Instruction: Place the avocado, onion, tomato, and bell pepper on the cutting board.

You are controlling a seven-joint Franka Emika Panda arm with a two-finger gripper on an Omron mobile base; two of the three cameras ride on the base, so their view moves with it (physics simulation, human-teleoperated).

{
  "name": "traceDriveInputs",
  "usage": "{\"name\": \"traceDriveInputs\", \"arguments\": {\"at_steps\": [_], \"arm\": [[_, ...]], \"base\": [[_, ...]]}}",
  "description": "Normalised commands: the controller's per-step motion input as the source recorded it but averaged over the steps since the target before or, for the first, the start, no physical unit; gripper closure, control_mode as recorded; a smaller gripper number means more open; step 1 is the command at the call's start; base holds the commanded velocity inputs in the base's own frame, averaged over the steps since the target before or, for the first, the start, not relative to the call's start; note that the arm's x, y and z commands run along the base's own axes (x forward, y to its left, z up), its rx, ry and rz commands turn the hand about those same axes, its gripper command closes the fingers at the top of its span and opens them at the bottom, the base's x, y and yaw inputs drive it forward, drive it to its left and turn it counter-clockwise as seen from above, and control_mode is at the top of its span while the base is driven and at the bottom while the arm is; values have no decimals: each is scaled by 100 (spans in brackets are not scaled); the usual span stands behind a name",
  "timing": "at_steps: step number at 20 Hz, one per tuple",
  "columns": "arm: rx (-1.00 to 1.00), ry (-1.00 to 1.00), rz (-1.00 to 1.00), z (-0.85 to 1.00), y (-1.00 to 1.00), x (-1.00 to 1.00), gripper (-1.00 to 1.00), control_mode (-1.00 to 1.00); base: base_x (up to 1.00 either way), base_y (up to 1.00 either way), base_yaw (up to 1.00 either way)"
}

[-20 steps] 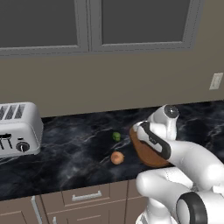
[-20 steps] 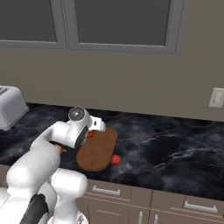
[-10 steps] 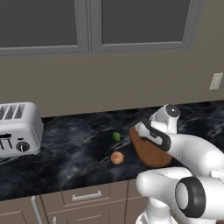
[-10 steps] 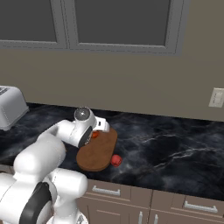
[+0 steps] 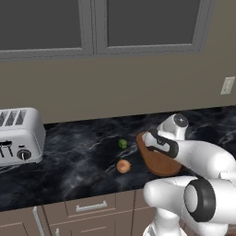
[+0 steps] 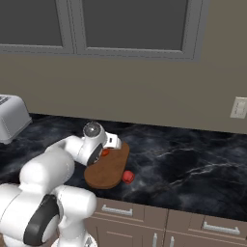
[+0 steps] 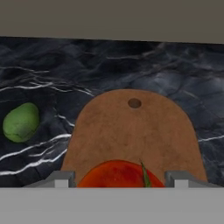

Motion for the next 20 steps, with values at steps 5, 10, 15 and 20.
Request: {"name": "traceDriveInputs", "arguments": {"at_steps": [5, 10, 15, 20], "arm": [[0, 0, 0, -23, -2, 3, 100, -100], [0, 0, 1, -29, -1, 0, 100, -100], [0, 0, 0, -22, 0, 2, 100, -100], [0, 0, 0, -19, 0, 7, 100, -100]], "base": [[0, 0, 0], [0, 0, 0], [0, 0, 0], [0, 0, 0]]}}
